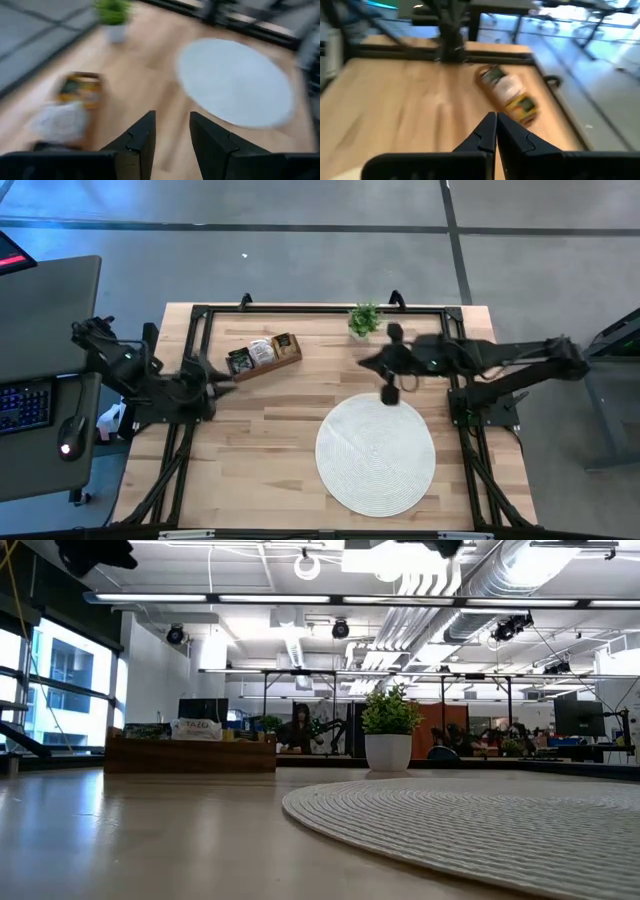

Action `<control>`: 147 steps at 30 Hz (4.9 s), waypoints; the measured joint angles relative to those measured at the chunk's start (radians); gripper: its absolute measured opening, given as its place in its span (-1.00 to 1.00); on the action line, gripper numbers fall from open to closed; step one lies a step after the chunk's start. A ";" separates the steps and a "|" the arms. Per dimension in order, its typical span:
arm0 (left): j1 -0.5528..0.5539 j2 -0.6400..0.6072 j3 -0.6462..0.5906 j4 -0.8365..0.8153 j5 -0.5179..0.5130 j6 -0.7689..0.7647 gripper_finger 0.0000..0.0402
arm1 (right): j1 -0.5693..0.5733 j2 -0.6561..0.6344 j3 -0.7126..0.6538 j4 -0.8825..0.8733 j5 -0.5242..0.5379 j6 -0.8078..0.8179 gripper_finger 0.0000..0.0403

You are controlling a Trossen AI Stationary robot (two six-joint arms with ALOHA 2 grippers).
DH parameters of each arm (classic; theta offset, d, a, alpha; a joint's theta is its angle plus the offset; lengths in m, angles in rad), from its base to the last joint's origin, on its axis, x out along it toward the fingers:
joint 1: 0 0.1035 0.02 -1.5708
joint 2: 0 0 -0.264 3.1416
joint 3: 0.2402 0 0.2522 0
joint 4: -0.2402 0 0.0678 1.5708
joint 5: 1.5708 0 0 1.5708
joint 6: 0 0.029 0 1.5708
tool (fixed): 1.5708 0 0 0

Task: Pick & Place Tea
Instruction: Return to Home Position

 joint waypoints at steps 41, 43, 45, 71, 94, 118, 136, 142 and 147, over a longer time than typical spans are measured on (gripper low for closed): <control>0.698 -0.282 -0.642 1.135 0.823 0.694 -0.42 | -0.014 -1.015 -1.010 0.542 -0.251 0.015 -0.94; 0.711 -0.333 -0.640 1.122 0.817 0.696 -0.42 | -0.014 -1.015 -1.010 0.546 -0.251 0.015 -0.94; 0.717 -0.401 -0.640 1.074 0.818 0.696 -0.42 | -0.014 -1.014 -1.010 0.545 -0.251 0.005 -0.94; 0.715 -0.629 -0.880 0.974 0.757 0.645 -0.42 | -0.014 -1.014 -1.026 0.495 -0.218 -0.042 -0.94; 0.715 -0.631 -0.881 0.974 0.757 0.646 -0.42 | -0.014 -1.007 -1.095 0.465 -0.217 0.009 -0.94; 0.715 -0.631 -0.882 0.973 0.756 0.646 -0.42 | -0.014 -1.007 -1.096 0.465 -0.218 0.009 -0.94; 0.715 -0.631 -0.883 0.973 0.756 0.646 -0.42 | -0.014 -1.007 -1.097 0.465 -0.218 0.009 -0.94; 0.715 -0.631 -0.883 0.973 0.756 0.645 -0.42 | -0.014 -1.007 -1.097 0.465 -0.218 0.009 -0.94; 0.715 -0.631 -0.883 0.973 0.756 0.645 -0.42 | -0.014 -1.007 -1.097 0.465 -0.218 0.009 -0.94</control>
